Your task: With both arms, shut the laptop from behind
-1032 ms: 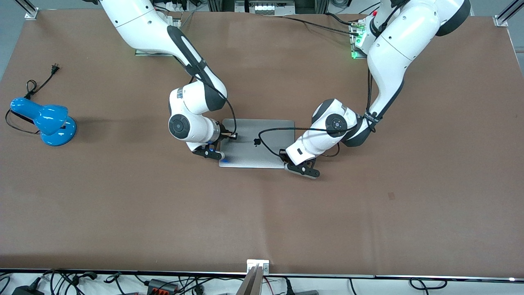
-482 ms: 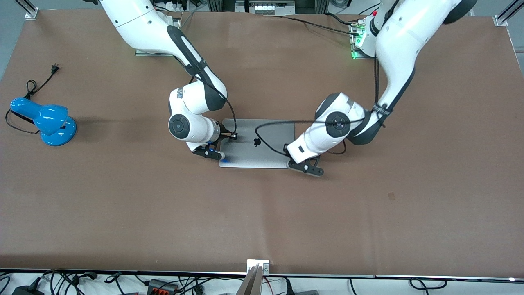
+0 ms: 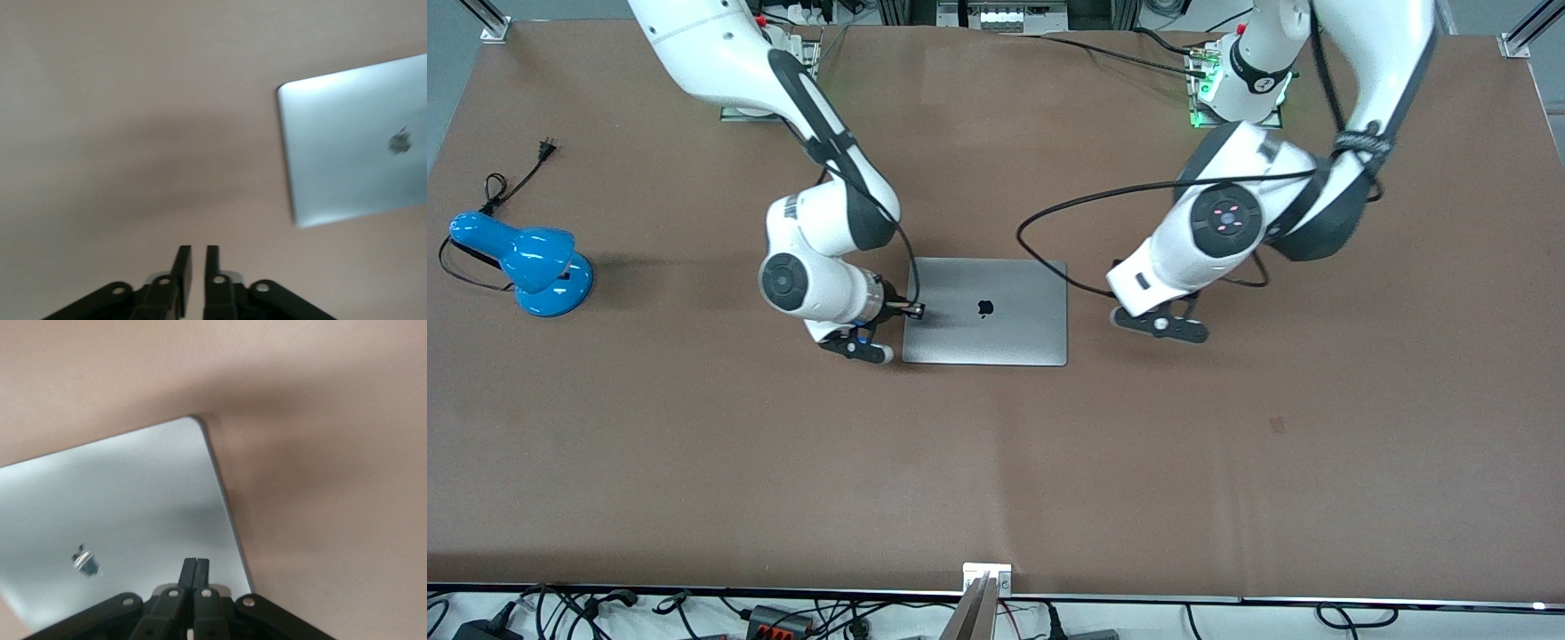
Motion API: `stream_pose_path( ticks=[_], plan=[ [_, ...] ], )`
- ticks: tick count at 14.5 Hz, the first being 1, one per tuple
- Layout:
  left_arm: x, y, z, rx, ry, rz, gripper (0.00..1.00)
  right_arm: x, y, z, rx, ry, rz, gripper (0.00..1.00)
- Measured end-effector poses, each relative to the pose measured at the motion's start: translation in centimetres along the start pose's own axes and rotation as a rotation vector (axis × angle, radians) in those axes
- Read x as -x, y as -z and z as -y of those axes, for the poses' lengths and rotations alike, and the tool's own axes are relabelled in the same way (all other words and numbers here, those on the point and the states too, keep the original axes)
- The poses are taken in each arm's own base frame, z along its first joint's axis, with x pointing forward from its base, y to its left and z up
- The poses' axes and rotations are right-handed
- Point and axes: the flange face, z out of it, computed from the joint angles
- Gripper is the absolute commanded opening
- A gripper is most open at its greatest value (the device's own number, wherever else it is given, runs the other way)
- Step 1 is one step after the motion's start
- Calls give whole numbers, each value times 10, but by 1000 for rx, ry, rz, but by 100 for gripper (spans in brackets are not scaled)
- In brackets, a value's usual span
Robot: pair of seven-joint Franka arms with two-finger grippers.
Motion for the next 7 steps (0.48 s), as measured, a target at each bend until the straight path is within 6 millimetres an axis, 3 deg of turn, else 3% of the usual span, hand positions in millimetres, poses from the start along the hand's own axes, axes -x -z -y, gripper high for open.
stream_pose_path(
  ticks=[4,7],
  plan=[
    [6,67,55,-21,45,18,100,16,102,-19,53,27,7,0],
    [6,106,98,-7,28,-9,100,25,168,-47,56,42,26,0]
  ],
)
